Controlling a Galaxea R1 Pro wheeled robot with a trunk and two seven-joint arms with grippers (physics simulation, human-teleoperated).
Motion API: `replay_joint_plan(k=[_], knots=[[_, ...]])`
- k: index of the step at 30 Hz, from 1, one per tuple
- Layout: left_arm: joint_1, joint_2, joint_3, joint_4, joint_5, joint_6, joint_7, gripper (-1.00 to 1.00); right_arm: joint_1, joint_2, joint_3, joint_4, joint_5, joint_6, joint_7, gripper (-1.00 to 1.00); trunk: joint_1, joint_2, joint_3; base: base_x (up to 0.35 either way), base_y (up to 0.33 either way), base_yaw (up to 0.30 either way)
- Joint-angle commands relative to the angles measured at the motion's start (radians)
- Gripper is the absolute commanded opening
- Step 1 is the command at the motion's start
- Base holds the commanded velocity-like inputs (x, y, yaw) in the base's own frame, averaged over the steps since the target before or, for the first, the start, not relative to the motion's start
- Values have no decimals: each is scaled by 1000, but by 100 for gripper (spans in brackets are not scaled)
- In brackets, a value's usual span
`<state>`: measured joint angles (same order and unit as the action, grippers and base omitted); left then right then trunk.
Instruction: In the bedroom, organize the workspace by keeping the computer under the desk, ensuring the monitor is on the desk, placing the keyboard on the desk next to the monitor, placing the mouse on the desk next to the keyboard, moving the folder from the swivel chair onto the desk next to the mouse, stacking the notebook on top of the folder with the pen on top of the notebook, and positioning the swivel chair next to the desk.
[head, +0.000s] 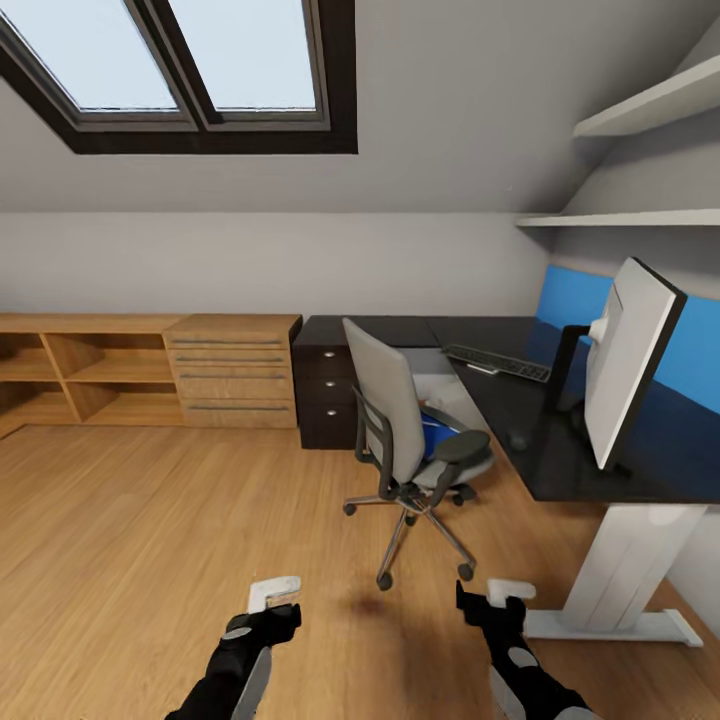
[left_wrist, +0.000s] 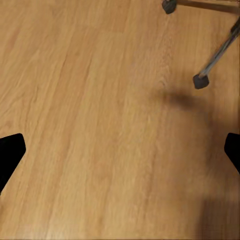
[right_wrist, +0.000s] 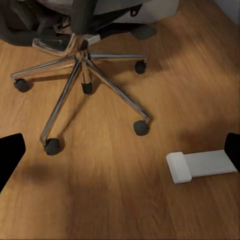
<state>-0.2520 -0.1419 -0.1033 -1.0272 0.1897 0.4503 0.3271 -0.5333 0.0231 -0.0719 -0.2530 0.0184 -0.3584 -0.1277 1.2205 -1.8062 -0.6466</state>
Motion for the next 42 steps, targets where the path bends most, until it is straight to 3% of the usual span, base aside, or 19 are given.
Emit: replay_joint_plan(k=[1,5,9,12,15,16,20,21,22,23,24,26,28,32,42], knots=[[-18,0,-2,5,11,10,9,100,-17,-1,-7,0,2,9,0,100,4,-8,-4,0,0,0],[-106,-2,-3,49,13,29,9,100,-98,-7,-8,-1,3,81,-5,100,19,-36,-17,0,0,0],[-190,2,-2,89,14,37,5,100,-182,-33,-15,2,-1,155,-7,100,35,-64,-29,0,0,0],[-203,4,0,101,14,37,4,100,-195,-40,-30,1,-10,164,-7,100,46,-85,-39,0,0,0],[-212,11,0,117,11,35,3,100,-205,-44,-65,2,-41,157,-7,100,58,-106,-48,0,0,0],[-214,19,-1,116,11,32,3,100,-207,-46,-88,5,-72,147,-7,100,61,-113,-51,0,0,0],[-216,23,-2,92,12,29,5,100,-209,-49,-90,1,-82,146,-6,100,77,-141,-64,0,0,0],[-203,25,-1,-71,15,35,6,100,-209,-86,-87,-11,-77,242,-2,100,81,-148,-67,0,0,0],[-176,25,-1,-132,15,37,7,100,-209,-93,-88,-27,-77,293,-1,100,84,-155,-70,0,0,0],[-159,25,-1,-161,15,39,7,100,-209,-96,-88,-40,-77,319,-1,100,88,-162,-73,0,0,0],[-77,25,-2,-289,15,59,7,100,-207,-97,-90,-165,-78,452,-1,100,92,-169,-76,0,0,0],[-56,24,-1,-344,14,88,7,100,-203,-86,-91,-245,-79,503,-2,100,100,-183,-83,0,0,0],[-47,30,2,-360,11,99,10,100,-197,-78,-89,-254,-77,504,-8,100,107,-197,-89,0,0,0],[-25,16,2,-382,13,101,11,100,-197,-57,-94,-231,-81,481,-18,100,123,-225,-101,0,0,0],[-8,16,-1,-438,14,104,12,100,-196,-43,-93,-267,-76,522,0,100,161,-295,-133,0,0,0]])
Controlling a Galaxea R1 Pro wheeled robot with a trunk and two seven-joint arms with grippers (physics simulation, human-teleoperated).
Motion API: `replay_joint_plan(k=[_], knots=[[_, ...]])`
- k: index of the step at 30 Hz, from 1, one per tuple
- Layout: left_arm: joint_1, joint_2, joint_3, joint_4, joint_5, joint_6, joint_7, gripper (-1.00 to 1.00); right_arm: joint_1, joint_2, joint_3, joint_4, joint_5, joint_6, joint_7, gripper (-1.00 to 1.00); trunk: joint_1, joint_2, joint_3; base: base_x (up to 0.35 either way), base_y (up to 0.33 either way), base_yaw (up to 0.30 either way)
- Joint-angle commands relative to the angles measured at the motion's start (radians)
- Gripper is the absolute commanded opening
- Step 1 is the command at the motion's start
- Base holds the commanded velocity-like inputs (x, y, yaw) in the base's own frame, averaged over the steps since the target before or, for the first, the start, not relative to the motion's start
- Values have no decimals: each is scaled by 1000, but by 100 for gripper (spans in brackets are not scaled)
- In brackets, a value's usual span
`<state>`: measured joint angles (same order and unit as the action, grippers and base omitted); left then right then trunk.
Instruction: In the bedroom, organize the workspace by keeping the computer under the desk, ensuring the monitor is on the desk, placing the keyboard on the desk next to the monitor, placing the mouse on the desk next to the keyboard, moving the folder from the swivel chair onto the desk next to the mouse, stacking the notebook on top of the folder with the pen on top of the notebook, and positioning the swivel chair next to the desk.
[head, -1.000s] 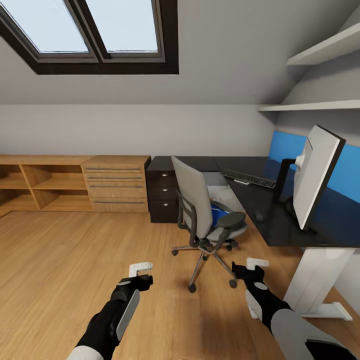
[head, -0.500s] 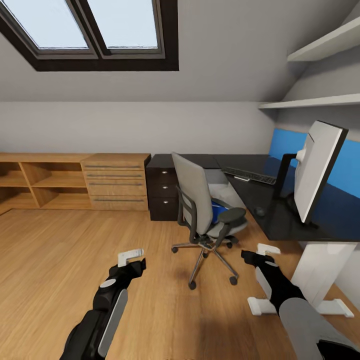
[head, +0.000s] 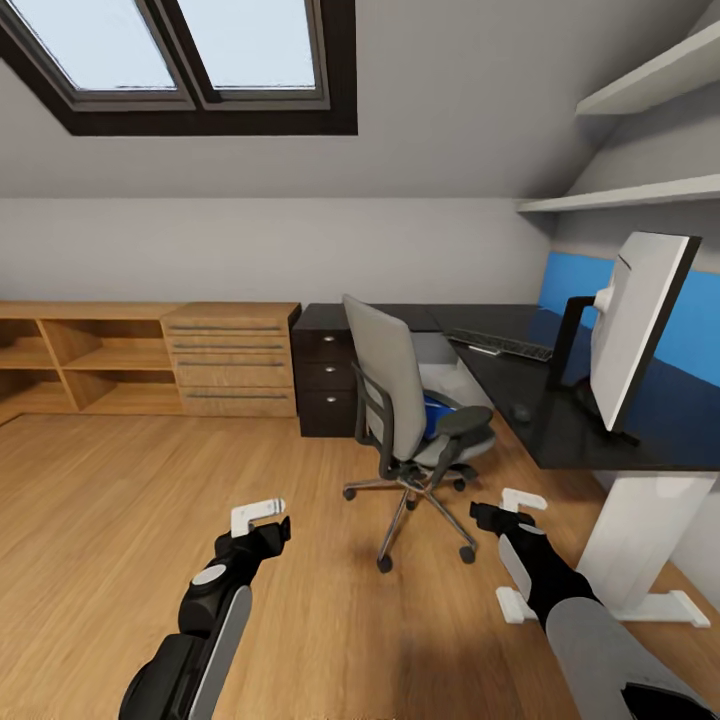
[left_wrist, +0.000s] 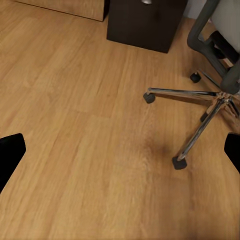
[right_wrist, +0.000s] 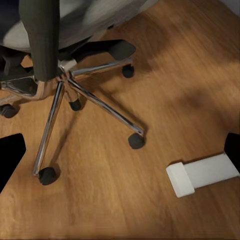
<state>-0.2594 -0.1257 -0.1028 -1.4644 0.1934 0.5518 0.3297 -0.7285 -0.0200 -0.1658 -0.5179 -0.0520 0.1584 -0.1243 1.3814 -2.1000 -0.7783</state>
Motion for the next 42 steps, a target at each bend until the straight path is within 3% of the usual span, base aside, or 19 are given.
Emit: replay_joint_plan(k=[1,8,22,23,29,35,39,42], knots=[[0,1,-1,-7,11,4,9,100,0,0,1,-3,-5,11,-3,100,4,-8,-4,0,0,0],[0,1,-2,-16,11,5,9,100,0,0,0,-4,-4,5,-2,100,31,-57,-26,0,0,0],[0,1,-3,-16,11,6,9,100,6,5,0,-5,-10,-73,-6,100,84,-155,-70,0,0,0],[0,1,-3,-16,11,6,9,100,6,6,0,-5,-10,-120,-5,100,88,-162,-73,0,0,0],[0,1,-3,-16,11,5,9,100,6,6,0,-5,-9,-122,-6,100,111,-204,-92,0,0,0],[0,5,-2,-13,9,7,9,100,7,3,-1,-4,-8,-142,-5,100,111,-204,-92,0,0,0],[0,17,-2,-12,9,7,8,100,10,2,-1,11,-7,-213,-5,100,111,-204,-92,0,0,0],[0,23,-3,-12,9,7,8,100,14,1,-1,47,-6,-308,-5,100,111,-204,-92,86,0,0]])
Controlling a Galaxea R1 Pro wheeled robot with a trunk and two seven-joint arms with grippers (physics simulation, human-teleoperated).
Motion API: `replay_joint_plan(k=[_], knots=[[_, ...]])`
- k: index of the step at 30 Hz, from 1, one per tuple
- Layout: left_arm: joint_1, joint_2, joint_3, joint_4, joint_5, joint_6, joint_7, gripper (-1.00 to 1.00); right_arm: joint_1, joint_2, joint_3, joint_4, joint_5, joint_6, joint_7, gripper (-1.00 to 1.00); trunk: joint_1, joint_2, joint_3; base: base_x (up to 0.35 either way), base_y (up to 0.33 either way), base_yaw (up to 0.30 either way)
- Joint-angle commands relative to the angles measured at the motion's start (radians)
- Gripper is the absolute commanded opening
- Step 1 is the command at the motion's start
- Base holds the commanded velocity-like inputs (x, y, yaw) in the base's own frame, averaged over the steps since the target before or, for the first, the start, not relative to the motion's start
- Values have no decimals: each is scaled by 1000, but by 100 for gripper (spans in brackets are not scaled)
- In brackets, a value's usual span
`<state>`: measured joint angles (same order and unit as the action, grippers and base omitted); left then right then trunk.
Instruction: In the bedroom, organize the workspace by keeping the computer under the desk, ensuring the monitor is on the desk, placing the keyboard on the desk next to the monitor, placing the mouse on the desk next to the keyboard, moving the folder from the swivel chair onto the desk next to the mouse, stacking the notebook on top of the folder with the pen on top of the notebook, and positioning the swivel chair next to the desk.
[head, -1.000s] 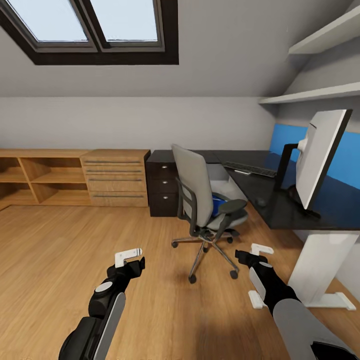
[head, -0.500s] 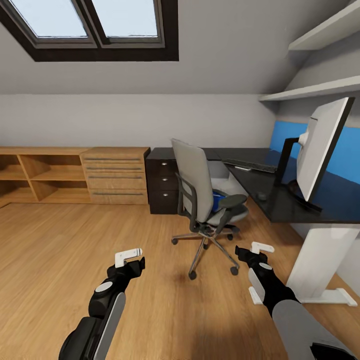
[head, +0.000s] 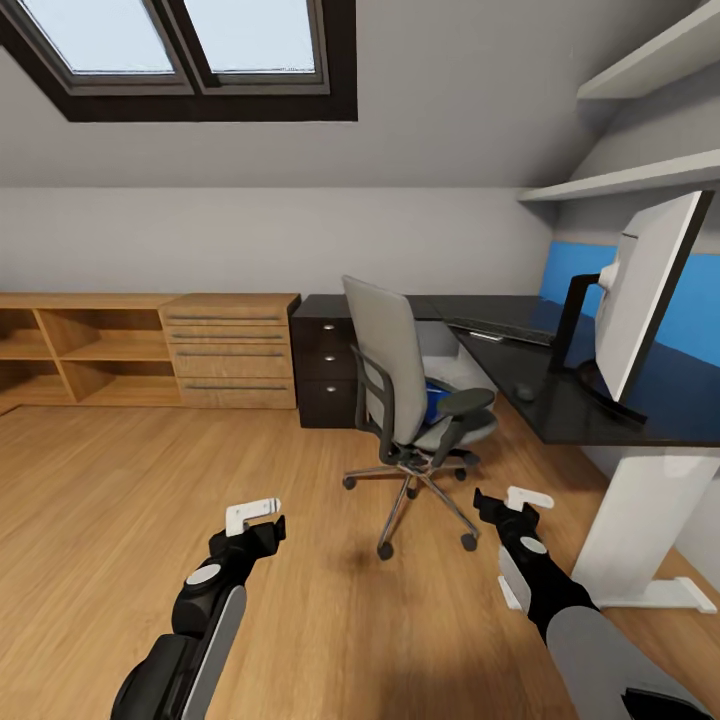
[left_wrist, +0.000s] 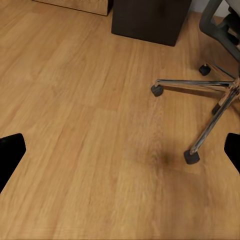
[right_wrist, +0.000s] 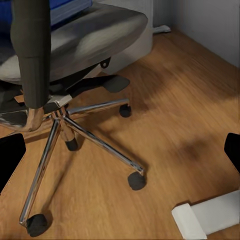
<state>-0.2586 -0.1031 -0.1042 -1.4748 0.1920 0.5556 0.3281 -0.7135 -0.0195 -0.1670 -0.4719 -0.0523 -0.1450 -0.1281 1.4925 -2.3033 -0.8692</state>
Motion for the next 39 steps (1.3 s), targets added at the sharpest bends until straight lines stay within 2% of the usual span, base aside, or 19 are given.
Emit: replay_joint_plan(k=[1,2,7,20,21,28,31,39], knots=[[-1,1,-1,-1,11,3,9,100,0,-1,1,21,-5,-46,-1,100,0,0,-1,202,0,0],[-1,2,-1,-1,11,3,8,100,1,-1,2,38,-5,-82,-3,100,0,0,-1,244,0,0],[-1,3,-2,6,11,4,8,100,2,-1,5,66,-3,-151,-23,100,0,0,-1,252,0,0],[-1,3,-2,16,9,3,8,100,1,-6,3,88,-4,-165,-32,100,0,0,-1,211,-25,0],[-1,3,-3,16,9,3,8,100,0,-9,1,121,-5,-165,-33,100,0,0,-1,231,-72,0],[-1,3,-3,17,9,3,7,100,-1,-42,-3,137,-10,-163,-42,100,0,0,-1,253,-60,0],[-1,3,-3,17,9,2,8,100,-1,-44,-11,137,-11,-163,-43,100,0,0,-1,70,-13,0],[-1,4,-3,18,9,1,7,100,-1,-42,-73,139,-13,-162,-43,100,0,0,-1,158,-3,0]])
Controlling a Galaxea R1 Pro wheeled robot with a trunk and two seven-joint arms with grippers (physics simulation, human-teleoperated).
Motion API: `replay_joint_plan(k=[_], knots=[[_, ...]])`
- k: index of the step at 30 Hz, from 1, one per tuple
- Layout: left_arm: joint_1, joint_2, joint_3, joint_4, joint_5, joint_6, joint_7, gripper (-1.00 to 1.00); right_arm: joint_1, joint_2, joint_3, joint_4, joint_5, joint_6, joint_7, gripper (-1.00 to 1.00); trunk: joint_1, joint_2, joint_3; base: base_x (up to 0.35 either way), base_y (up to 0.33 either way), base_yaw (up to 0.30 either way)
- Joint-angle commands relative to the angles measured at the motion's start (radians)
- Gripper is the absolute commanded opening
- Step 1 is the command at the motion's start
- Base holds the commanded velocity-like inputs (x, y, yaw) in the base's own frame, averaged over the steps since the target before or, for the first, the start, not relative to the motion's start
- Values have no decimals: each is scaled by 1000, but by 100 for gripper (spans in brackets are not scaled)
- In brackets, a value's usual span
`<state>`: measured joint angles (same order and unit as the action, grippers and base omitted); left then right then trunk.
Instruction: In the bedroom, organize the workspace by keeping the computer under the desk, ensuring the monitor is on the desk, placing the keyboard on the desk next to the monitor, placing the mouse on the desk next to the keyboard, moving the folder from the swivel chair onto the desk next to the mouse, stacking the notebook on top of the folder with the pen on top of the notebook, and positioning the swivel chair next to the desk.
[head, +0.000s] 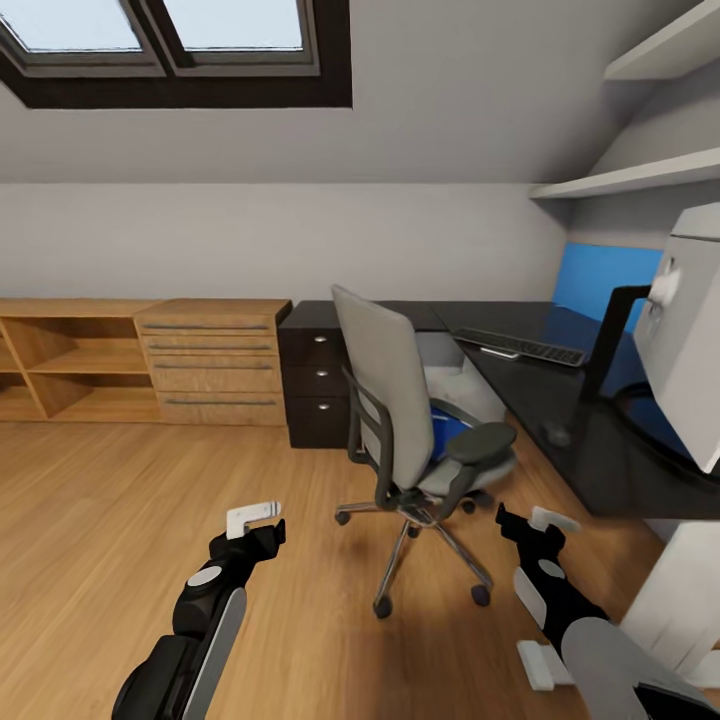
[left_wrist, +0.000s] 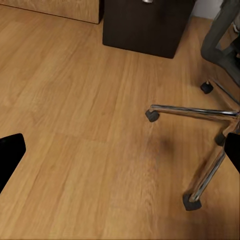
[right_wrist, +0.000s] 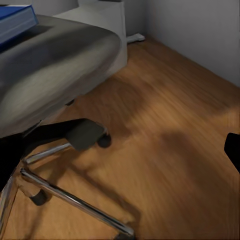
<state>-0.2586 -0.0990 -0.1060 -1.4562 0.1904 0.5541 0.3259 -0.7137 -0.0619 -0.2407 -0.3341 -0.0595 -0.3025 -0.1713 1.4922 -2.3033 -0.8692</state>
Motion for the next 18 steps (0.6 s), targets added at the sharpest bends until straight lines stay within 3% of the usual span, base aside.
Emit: replay_joint_plan(k=[1,10,14,18], knots=[[-1,0,-1,-1,11,3,9,100,-1,0,-3,1,-6,-4,0,100,0,0,-1,279,-1,0],[-1,1,-1,-1,11,3,10,100,-1,2,-14,-1,-5,-20,1,100,0,0,-1,253,0,0],[-1,1,-1,-1,11,4,10,100,0,11,-14,-1,-4,-114,0,100,0,0,-1,75,0,0],[-1,1,-1,-1,11,4,10,100,0,24,-14,-1,-4,-140,0,100,0,0,-1,17,0,0]])
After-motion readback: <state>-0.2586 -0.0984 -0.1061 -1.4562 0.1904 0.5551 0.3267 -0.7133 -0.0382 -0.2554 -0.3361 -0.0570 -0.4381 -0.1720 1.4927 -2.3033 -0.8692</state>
